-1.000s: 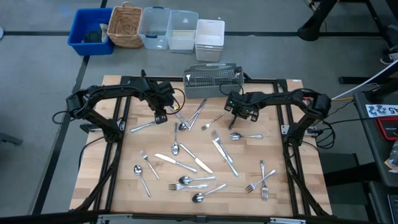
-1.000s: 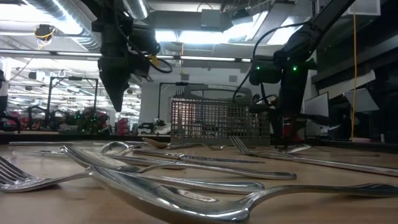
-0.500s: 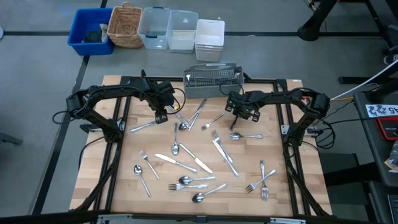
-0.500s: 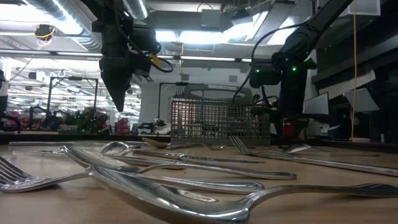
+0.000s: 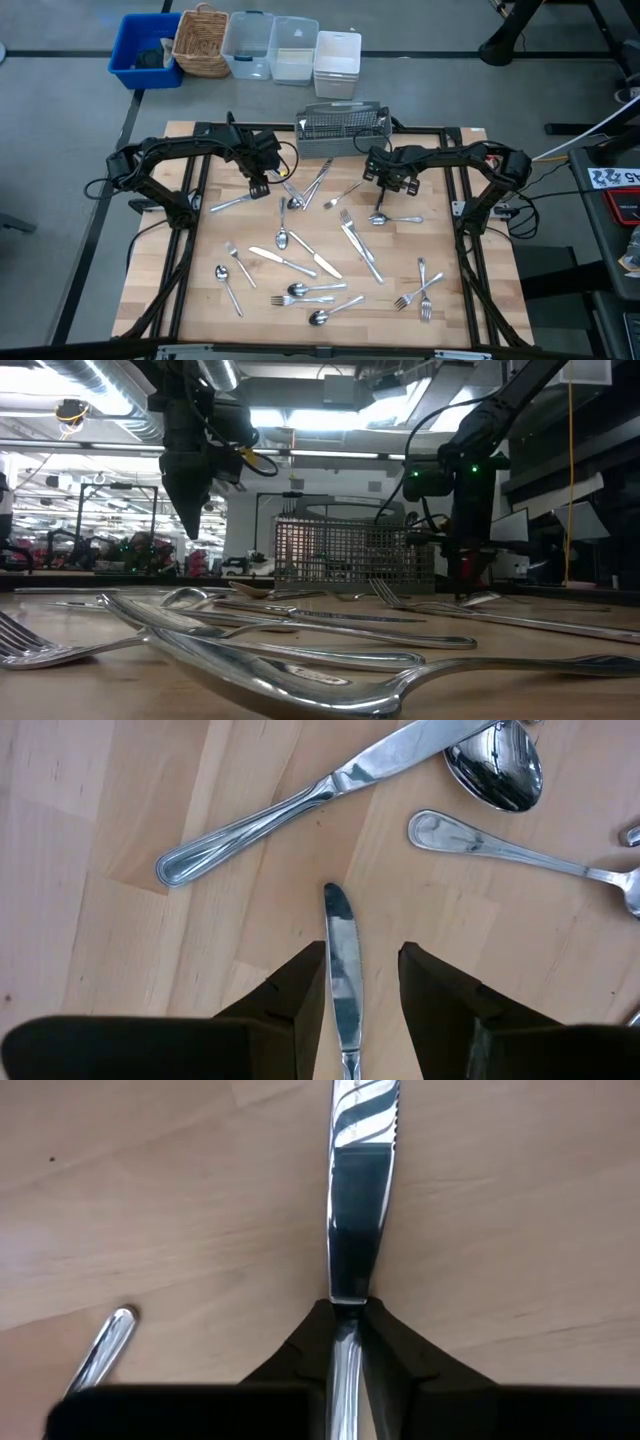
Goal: Sort silverware
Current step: Put the silver knife into the dishwasher utensil holder
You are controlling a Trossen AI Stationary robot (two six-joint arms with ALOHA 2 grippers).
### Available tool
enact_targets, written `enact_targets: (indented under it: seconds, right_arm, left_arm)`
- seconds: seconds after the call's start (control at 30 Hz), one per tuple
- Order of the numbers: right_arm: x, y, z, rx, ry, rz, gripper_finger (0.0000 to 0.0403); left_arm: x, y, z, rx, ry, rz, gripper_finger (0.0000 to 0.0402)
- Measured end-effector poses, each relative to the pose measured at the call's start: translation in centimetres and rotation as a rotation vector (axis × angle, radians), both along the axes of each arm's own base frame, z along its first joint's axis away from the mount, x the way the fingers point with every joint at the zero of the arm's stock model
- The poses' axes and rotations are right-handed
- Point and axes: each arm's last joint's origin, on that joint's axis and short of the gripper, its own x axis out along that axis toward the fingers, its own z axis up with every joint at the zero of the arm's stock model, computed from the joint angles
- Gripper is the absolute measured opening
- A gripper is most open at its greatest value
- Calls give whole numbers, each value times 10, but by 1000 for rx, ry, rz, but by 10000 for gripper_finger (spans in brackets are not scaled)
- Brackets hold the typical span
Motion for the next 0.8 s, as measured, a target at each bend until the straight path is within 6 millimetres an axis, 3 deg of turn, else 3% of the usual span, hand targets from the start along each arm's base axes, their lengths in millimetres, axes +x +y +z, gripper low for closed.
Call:
enact_targets:
  seconds: [0.2,0.57,0.8]
  right_arm:
    - [2,-1,0,-13,-33,46,38]
    - [14,-6,24,-46,-101,143,39]
    - [14,-4,24,-16,-114,179,39]
  left_arm:
    - [-2,-1,0,-8,24,-23,115]
    - [-9,-5,-1,-39,92,-59,115]
    - [-10,-5,-1,-42,104,-83,115]
